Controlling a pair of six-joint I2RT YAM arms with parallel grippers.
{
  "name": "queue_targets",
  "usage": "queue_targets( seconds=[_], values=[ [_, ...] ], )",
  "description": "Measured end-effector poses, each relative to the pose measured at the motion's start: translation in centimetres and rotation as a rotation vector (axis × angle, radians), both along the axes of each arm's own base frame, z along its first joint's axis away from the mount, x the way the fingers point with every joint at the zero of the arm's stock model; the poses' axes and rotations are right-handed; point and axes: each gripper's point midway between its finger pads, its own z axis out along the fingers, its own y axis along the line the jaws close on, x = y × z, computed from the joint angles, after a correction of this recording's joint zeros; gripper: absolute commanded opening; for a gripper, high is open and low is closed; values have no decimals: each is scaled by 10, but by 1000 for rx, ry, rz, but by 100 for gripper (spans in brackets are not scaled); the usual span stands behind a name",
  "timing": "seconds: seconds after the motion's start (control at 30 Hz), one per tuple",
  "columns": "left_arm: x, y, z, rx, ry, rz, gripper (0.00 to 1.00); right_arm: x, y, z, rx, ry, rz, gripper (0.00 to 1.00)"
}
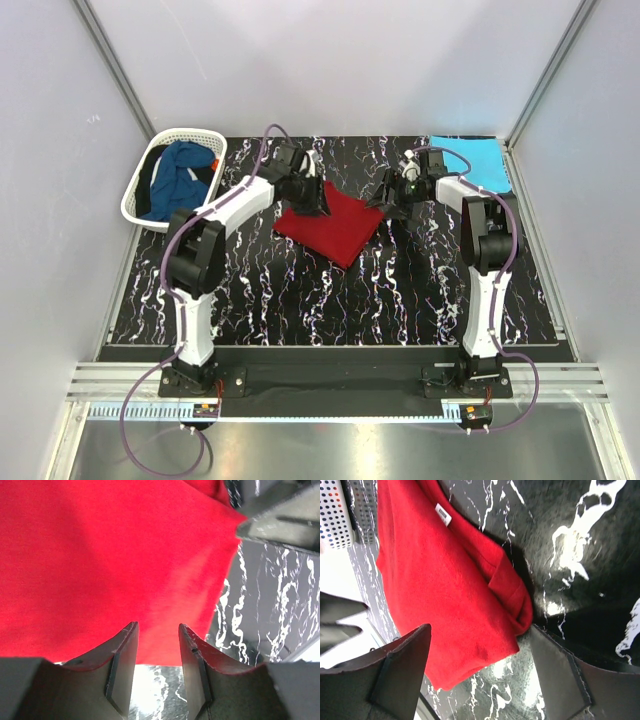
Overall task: Fold and stack the t-shirts
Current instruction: Neatly place the folded tshirt to the corner
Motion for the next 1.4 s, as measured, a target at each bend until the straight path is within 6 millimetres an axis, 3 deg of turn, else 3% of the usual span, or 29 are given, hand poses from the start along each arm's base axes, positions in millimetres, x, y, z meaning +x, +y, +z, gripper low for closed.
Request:
queue_targets(
  seconds=[0.1,0.37,0.93,1.4],
  values=[
    [-14,-12,-11,-6,20,-29,42,-2,0,0,4,-4,0,85],
    [-27,-8,-53,23,109,-19,42,0,1,-1,7,-17,-2,85],
    [-22,-14,-64,6,98,-13,42,3,2,0,-33,-64,-63,88],
    [-22,-14,-65,1,88,-13,44,2,2,-2,-55,-89,6,78]
  ],
)
